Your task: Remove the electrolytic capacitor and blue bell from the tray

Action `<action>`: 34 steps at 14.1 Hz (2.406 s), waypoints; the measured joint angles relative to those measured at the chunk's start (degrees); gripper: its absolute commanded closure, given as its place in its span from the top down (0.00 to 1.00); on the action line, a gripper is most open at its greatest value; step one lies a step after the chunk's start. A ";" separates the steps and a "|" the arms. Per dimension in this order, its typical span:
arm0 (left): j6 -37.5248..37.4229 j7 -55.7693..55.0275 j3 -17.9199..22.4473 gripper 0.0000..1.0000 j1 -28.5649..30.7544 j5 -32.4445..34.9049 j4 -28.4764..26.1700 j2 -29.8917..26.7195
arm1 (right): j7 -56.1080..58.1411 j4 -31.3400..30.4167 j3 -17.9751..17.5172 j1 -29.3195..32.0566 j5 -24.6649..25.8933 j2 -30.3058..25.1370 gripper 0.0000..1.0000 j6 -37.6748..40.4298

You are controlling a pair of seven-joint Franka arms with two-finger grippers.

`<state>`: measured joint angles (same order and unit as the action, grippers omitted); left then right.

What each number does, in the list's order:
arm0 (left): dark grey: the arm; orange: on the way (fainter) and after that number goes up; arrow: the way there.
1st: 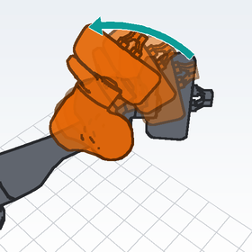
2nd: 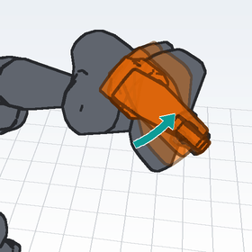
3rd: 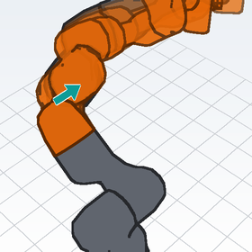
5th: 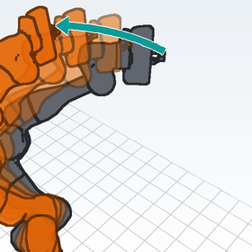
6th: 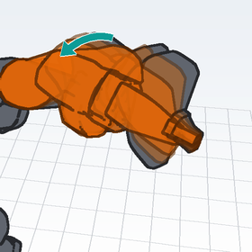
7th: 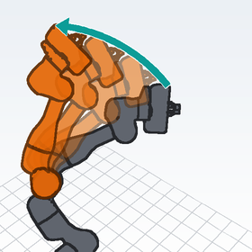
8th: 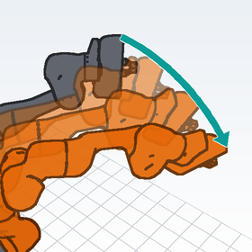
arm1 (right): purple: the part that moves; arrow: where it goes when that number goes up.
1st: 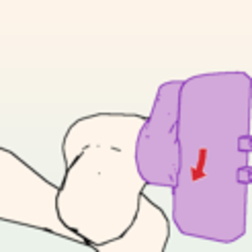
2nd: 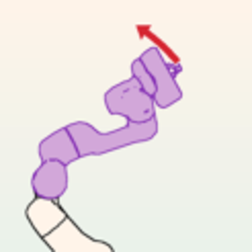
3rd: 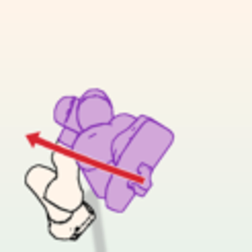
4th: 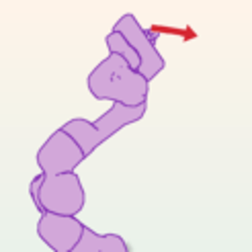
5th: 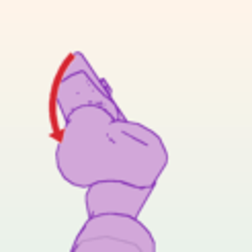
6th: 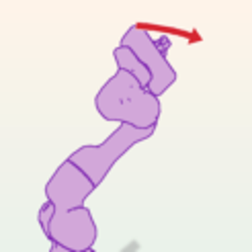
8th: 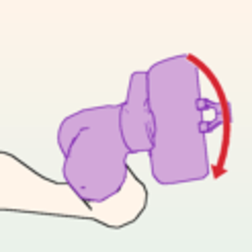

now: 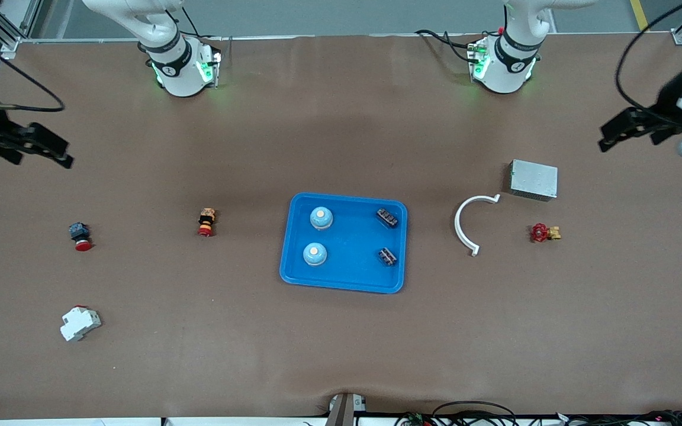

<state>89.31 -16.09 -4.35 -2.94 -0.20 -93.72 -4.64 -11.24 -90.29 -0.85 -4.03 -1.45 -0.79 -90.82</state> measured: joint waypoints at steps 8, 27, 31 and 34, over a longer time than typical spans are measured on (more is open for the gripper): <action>-0.54 -14.50 -10.23 1.00 -0.59 -2.98 1.47 1.80 | -20.48 -13.51 -0.72 -17.84 0.03 4.39 1.00 -17.64; 19.88 -59.44 -14.26 1.00 -13.66 -1.38 3.74 28.32 | -46.65 -7.83 -0.62 -35.57 0.07 36.13 1.00 -42.64; 23.47 -68.12 -14.12 1.00 -14.06 1.49 6.39 35.14 | -47.38 -6.38 -0.62 -36.56 0.07 39.59 1.00 -44.65; 28.58 -71.70 -14.07 1.00 -14.72 4.34 7.68 39.75 | -48.06 -5.50 -0.61 -36.89 0.07 40.43 1.00 -45.04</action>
<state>117.89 -87.79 -18.42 -17.66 4.14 -86.05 35.11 -59.30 -95.79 -1.46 -40.92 -1.38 39.64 -135.86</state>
